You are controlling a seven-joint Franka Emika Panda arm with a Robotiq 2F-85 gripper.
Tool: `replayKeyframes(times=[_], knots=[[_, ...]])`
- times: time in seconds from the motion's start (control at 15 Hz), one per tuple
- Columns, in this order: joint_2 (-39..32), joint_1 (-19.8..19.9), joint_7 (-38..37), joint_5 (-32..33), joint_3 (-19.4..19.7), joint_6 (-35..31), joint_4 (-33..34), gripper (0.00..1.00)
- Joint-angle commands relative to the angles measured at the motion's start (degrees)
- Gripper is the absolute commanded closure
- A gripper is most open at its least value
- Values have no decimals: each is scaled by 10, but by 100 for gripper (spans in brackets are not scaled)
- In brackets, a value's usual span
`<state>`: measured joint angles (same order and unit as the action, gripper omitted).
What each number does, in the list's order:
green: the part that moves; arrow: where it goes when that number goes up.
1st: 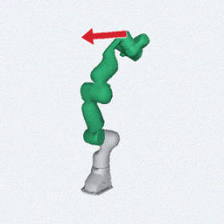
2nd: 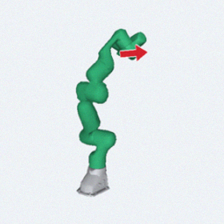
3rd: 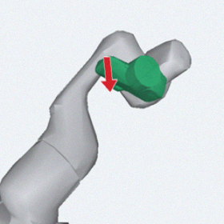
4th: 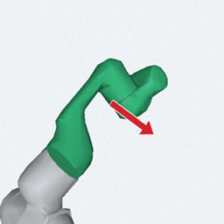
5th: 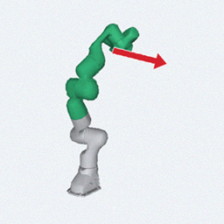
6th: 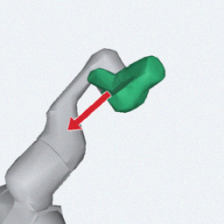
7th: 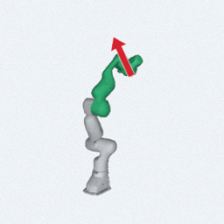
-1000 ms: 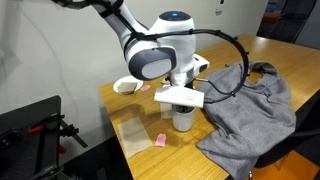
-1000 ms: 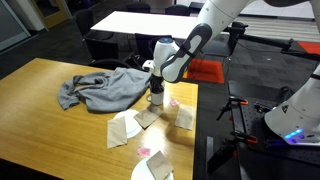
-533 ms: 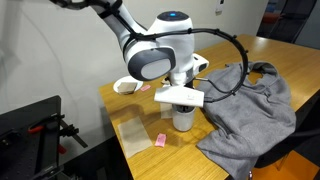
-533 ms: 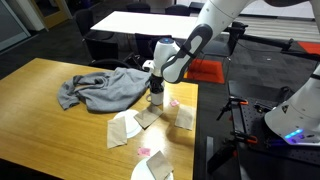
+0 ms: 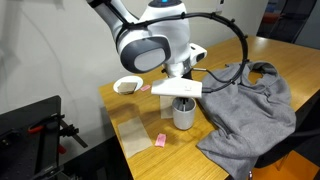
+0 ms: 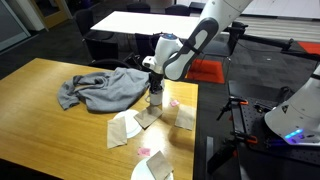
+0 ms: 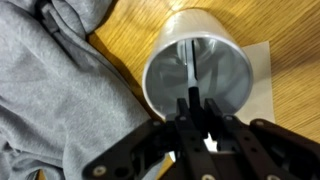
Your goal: Put the marker in the mug on the table
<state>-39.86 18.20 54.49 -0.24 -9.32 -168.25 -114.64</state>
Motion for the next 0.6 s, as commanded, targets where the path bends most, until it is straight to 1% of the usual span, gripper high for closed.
replayKeyframes(times=[0.0, 0.33, 0.53], knots=[[65, 18, -16, 6, -23, -12, -58, 95], [129, 14, -23, 2, -25, -15, -94, 95], [169, 23, -12, -10, -42, -12, -115, 95]])
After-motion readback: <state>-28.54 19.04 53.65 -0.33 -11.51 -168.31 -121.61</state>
